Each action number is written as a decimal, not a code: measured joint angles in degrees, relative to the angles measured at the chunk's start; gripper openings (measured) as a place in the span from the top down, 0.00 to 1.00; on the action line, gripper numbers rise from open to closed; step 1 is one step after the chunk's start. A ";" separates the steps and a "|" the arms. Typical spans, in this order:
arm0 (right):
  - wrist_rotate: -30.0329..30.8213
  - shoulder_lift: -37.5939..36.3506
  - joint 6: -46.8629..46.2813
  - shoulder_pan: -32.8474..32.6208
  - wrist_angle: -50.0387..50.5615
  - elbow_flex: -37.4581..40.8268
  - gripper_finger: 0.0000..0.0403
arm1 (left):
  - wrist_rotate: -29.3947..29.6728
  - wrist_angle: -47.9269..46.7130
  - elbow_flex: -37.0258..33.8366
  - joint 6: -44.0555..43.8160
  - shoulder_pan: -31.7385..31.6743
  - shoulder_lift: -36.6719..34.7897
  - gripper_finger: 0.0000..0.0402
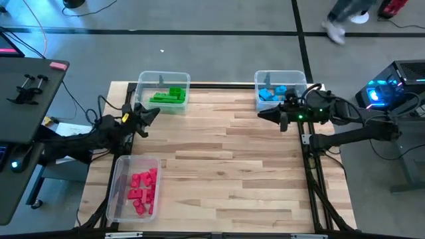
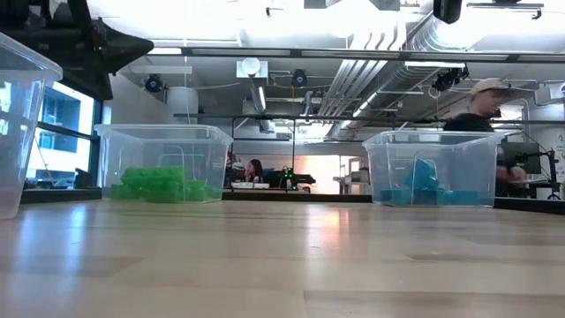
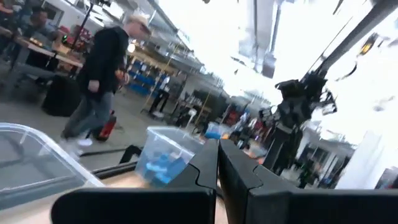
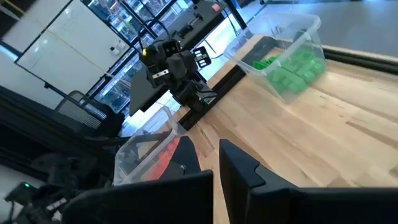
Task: Sort blocks
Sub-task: Return to Home Position
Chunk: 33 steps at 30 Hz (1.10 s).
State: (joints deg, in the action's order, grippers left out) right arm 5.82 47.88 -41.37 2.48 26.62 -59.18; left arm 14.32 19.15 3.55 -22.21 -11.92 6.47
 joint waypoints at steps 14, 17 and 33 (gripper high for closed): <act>0.61 -0.35 -3.67 0.00 0.11 0.00 1.00 | -10.19 0.91 -2.84 -6.36 5.97 -6.21 1.00; 0.61 -0.35 -3.45 0.00 0.11 0.00 1.00 | -8.93 1.42 -2.80 -5.71 8.07 -6.27 1.00; -2.30 -0.35 6.85 0.02 5.46 0.00 1.00 | -6.42 -17.83 -2.73 10.58 9.33 -5.75 1.00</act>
State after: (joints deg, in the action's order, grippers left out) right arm 3.52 47.53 -34.52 2.50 32.08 -59.18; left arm 7.90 1.32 0.82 -11.64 -2.59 0.71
